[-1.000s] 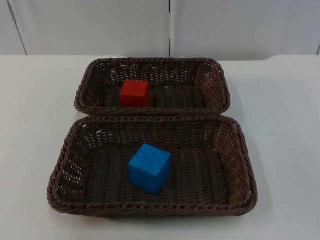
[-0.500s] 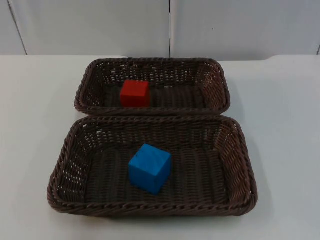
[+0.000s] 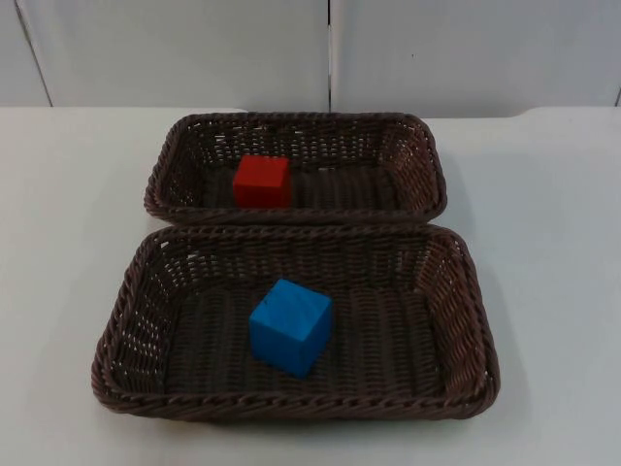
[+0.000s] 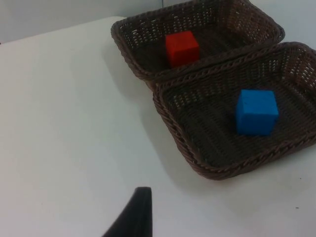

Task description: Pick up one cube with the left hand and place it into the upper basket. Pick up one cube with the right hand and place it into the lower basket.

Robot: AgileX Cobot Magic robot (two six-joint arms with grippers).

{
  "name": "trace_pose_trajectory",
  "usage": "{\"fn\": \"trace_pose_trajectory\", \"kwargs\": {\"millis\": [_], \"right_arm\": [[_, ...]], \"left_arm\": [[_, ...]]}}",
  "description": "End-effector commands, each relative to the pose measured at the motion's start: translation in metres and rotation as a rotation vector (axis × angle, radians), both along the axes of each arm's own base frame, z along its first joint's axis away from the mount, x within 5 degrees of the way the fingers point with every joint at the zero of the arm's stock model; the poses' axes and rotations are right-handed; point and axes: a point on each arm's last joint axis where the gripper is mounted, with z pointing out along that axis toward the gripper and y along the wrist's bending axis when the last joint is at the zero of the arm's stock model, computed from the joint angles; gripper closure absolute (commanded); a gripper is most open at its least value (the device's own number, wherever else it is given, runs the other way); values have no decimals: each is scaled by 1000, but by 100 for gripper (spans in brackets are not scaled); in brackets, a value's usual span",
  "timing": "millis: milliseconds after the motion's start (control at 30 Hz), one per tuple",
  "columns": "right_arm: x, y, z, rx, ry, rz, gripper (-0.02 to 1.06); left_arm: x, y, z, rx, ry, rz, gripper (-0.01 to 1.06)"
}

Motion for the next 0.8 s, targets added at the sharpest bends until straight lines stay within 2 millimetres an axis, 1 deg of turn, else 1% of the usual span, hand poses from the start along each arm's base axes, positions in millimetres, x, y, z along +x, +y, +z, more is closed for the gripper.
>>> {"fn": "trace_pose_trajectory", "kwargs": {"millis": [0,400,433,467,500,533,567,767], "right_arm": [[0,0,0,-4,-7,12,22],[0,0,0,-4,-7,12,21],[0,0,0,-4,-7,12,17],[0,0,0,-4,-7,12,10],[0,0,0,-4,-7,12,10],[0,0,0,-8,-11,15,2],[0,0,0,-10,-14,18,-1],[-1,0,0,-11,-14,22,-1]], "left_arm": [[0,0,-1,-3,-1,0,0],[0,0,-1,-3,-1,0,0],[0,0,-1,-3,-1,0,0],[0,0,-1,-3,-1,0,0],[0,0,-1,-3,-1,0,0],[0,0,-1,-3,-1,0,0],[0,0,-1,-3,-1,0,0],[0,0,-1,-3,-1,0,0]]}}
